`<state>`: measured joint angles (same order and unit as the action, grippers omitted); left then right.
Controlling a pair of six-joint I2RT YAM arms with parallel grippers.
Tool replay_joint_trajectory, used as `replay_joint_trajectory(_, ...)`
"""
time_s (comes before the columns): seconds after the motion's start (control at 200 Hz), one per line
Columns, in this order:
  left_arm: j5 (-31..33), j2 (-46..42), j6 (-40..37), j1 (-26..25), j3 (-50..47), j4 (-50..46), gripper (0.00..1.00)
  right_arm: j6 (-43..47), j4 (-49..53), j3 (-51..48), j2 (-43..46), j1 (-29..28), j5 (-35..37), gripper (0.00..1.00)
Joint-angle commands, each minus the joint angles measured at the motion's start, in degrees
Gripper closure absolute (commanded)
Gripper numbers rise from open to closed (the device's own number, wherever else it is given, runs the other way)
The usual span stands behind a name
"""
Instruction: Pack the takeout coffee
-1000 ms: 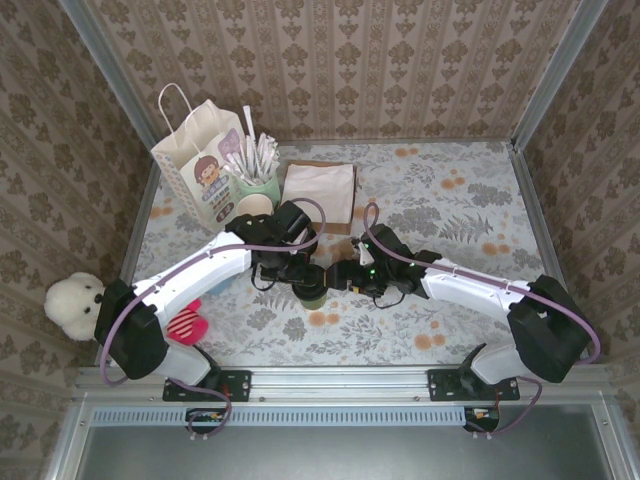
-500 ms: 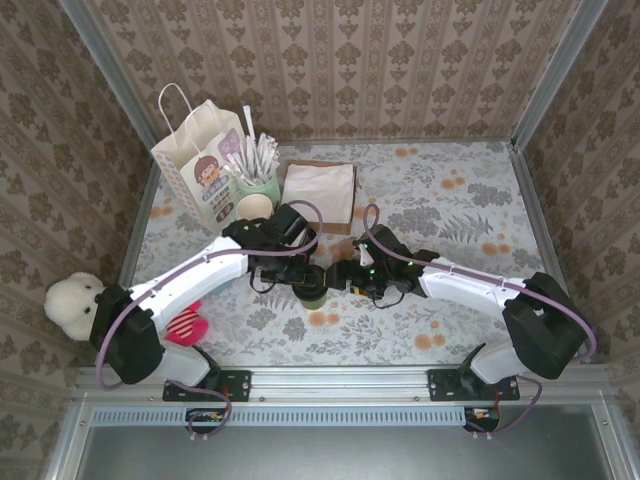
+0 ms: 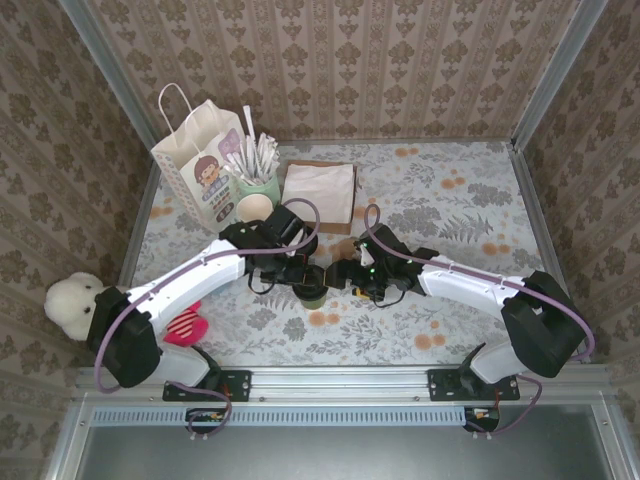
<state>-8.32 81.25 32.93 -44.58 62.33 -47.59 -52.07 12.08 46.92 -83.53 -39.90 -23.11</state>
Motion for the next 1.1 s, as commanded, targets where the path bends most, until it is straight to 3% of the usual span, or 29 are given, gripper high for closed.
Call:
replay_joint_trajectory(0.0, -1.99, 7.57, -2.42, -1.47, -1.51, -5.31, 1.0, 0.86, 2.25, 1.74, -0.19, -0.36, 2.88, 0.08)
replay_joint_trajectory(0.23, 2.64, 6.39, -5.07, -1.44, 5.89, -10.18, 1.0, -3.99, -5.34, 0.17, 2.66, 2.87, 5.34, 0.06)
replay_joint_trajectory(0.34, 3.28, 6.69, -5.36, -1.45, 7.14, -10.69, 1.0, -5.39, -12.13, -2.13, 2.69, 5.04, 2.74, 0.06)
replay_joint_trajectory(0.555, 2.8, 6.82, -5.04, -1.45, 7.88, -9.63, 1.0, 0.9, -8.57, 0.69, -0.55, 5.14, 0.35, 0.06)
replay_joint_trajectory(0.8, 4.4, 6.74, -4.56, -1.54, 8.28, -9.46, 1.0, 3.44, -6.61, 2.47, -7.8, 3.99, -7.07, 0.07)
replay_joint_trajectory(1.095, 6.16, 5.74, -2.55, -1.56, 6.17, -8.36, 1.0, 4.67, -4.98, 2.85, -8.71, 2.99, -4.67, 0.06)
